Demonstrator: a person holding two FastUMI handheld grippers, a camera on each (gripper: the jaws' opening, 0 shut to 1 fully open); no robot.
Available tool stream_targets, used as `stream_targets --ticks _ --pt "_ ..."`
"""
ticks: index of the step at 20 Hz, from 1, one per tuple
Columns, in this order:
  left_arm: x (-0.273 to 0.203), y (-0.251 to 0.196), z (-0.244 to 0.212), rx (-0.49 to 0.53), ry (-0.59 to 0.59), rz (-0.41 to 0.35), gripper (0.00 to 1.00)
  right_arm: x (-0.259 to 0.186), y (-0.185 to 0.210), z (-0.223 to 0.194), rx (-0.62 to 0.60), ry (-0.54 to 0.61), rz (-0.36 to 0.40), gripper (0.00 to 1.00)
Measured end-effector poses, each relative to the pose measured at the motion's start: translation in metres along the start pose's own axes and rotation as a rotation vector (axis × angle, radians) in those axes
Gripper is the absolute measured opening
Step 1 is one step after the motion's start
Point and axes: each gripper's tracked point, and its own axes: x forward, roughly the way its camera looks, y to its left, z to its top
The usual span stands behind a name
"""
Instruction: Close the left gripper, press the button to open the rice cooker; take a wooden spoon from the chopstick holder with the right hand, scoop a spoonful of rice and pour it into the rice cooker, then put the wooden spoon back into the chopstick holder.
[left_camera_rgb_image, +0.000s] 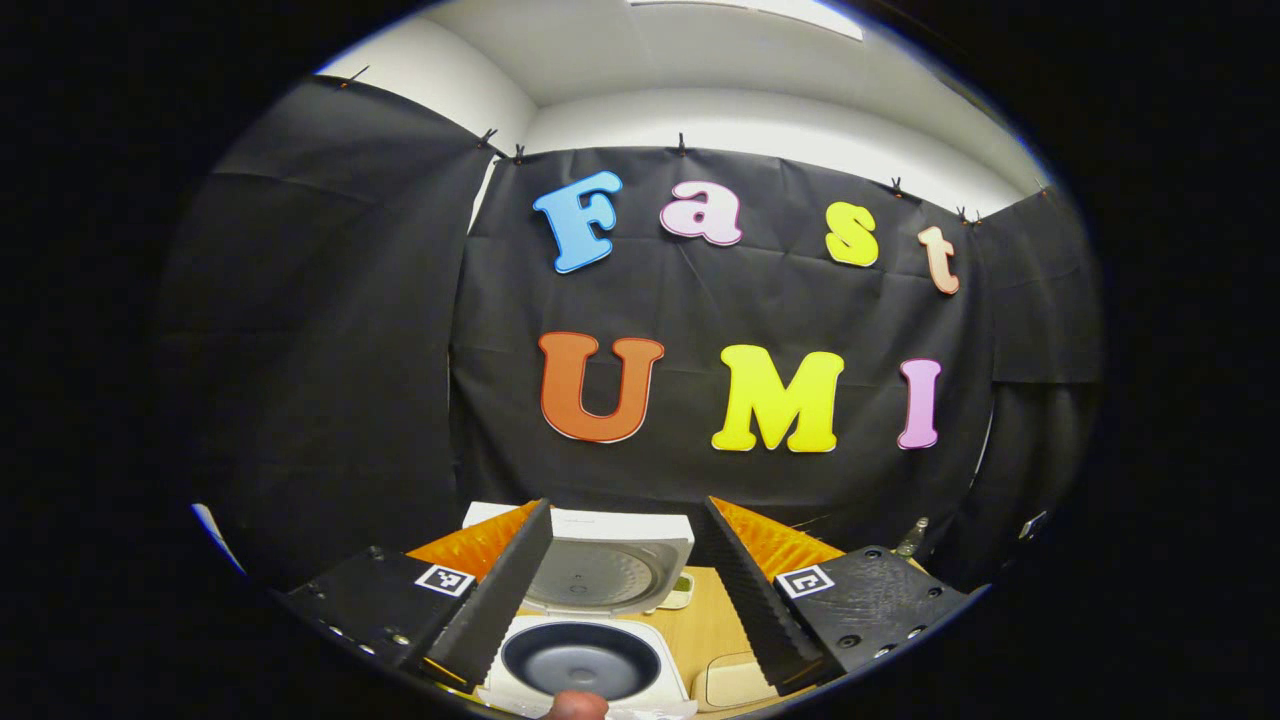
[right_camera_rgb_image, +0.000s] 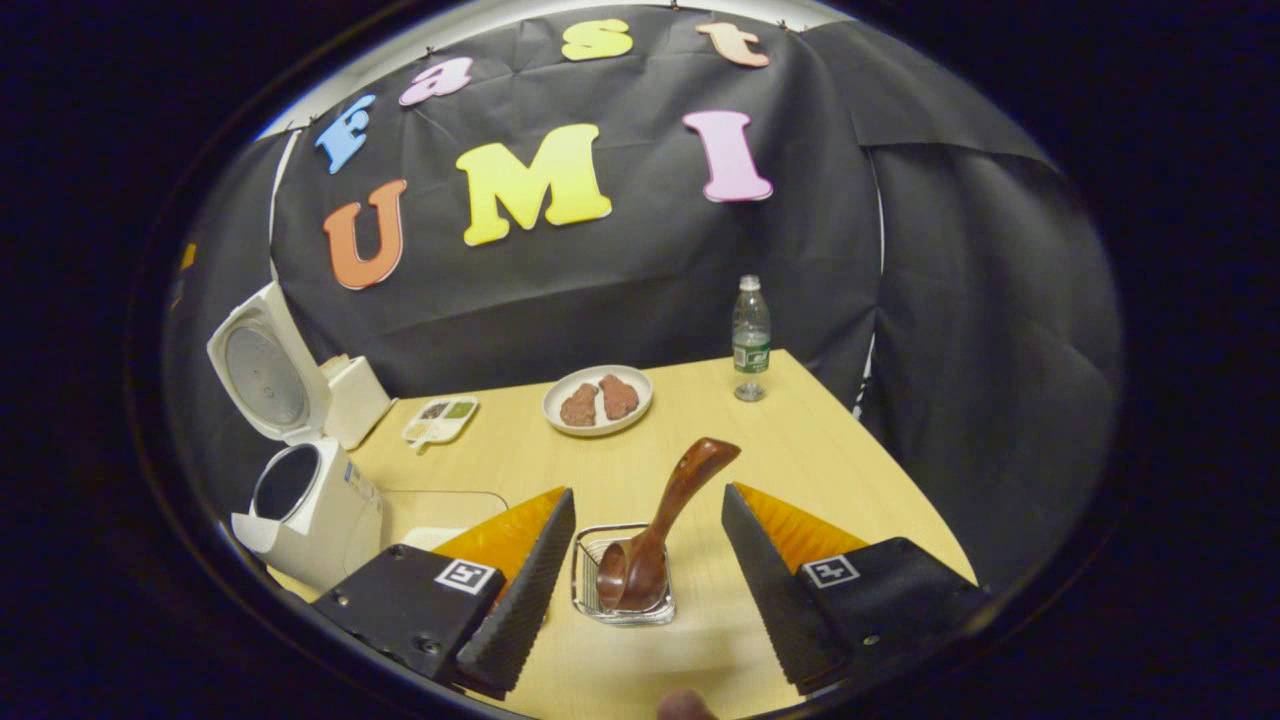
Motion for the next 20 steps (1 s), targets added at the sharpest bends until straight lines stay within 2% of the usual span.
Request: stream_targets --ticks 1,2,4,5,6,7,9,10,11,12,13,14,17,20 --pt "0.003 0.000 -0.002 0.003 0.003 0.015 0.94 0.010 -0.003 -0.006 0.011 0.017 0.006 0.95" --pt "0.007 0.000 -0.002 0.003 0.005 0.028 0.94 0.022 -0.004 -0.012 0.021 0.035 0.009 0.88" --pt "0.013 0.002 -0.003 0.013 0.008 0.054 0.94 0.043 -0.006 -0.025 0.046 0.079 0.012 0.84" --pt "0.016 0.004 -0.003 0.018 0.006 0.073 0.94 0.052 -0.008 -0.030 0.055 0.096 0.016 0.89" --pt "0.019 0.006 -0.003 0.019 0.003 0.089 0.94 0.059 -0.011 -0.033 0.056 0.106 0.019 0.86" --pt "0.021 0.006 -0.004 0.019 0.003 0.102 0.94 0.066 -0.013 -0.033 0.049 0.113 0.025 0.77" --pt "0.024 0.004 -0.008 0.022 0.011 0.119 0.94 0.077 -0.011 -0.033 0.025 0.125 0.052 0.73" --pt "0.025 0.004 -0.009 0.027 0.012 0.123 0.94 0.082 -0.011 -0.035 0.020 0.138 0.062 0.59" --pt "0.025 0.003 -0.009 0.030 0.013 0.126 0.94 0.086 -0.012 -0.038 0.022 0.149 0.067 0.60" --pt "0.025 0.002 -0.010 0.034 0.016 0.123 0.94 0.086 -0.012 -0.038 0.027 0.154 0.072 0.50" --pt "0.024 0.003 -0.011 0.041 0.018 0.124 0.94 0.086 -0.011 -0.038 0.031 0.152 0.078 0.46" --pt "0.024 0.004 -0.012 0.046 0.020 0.129 0.94 0.084 -0.010 -0.038 0.035 0.157 0.083 0.35" --pt "0.020 0.004 -0.016 0.047 0.041 0.115 0.94 0.075 -0.003 -0.036 0.060 0.167 0.102 0.27" --pt "0.010 0.007 -0.021 0.074 0.055 0.096 0.94 0.062 0.001 -0.031 0.055 0.160 0.079 0.18"
